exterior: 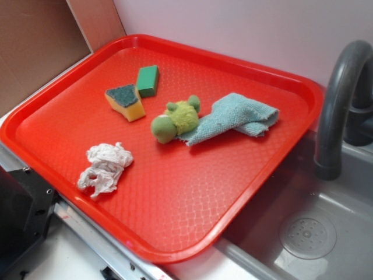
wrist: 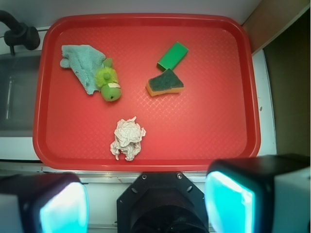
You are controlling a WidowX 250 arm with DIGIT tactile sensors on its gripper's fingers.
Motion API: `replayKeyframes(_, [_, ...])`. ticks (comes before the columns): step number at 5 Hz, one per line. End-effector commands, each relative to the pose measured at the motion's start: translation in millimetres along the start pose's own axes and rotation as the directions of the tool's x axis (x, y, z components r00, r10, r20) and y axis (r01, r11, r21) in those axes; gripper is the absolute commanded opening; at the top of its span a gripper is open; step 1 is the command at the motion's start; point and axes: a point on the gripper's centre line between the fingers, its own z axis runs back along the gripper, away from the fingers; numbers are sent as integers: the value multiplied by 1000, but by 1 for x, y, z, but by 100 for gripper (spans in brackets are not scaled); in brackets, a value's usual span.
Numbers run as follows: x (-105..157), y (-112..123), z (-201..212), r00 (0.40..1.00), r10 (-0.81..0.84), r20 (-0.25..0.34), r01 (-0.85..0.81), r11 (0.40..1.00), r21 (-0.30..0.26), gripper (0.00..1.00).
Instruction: Grab the green animal.
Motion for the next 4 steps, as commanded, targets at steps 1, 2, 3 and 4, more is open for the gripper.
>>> replayKeyframes(1, [43,-14,-34,989,100,113,-103,994,23,100])
replayKeyframes(2, [60,-28,-53,985,111,133,-114,993,10,100])
replayKeyframes(3, [77,-53,-78,985,78,153,-87,995,52,100])
replayKeyframes(4, [96,-75,-111,989,59,133,-62,998,18,100])
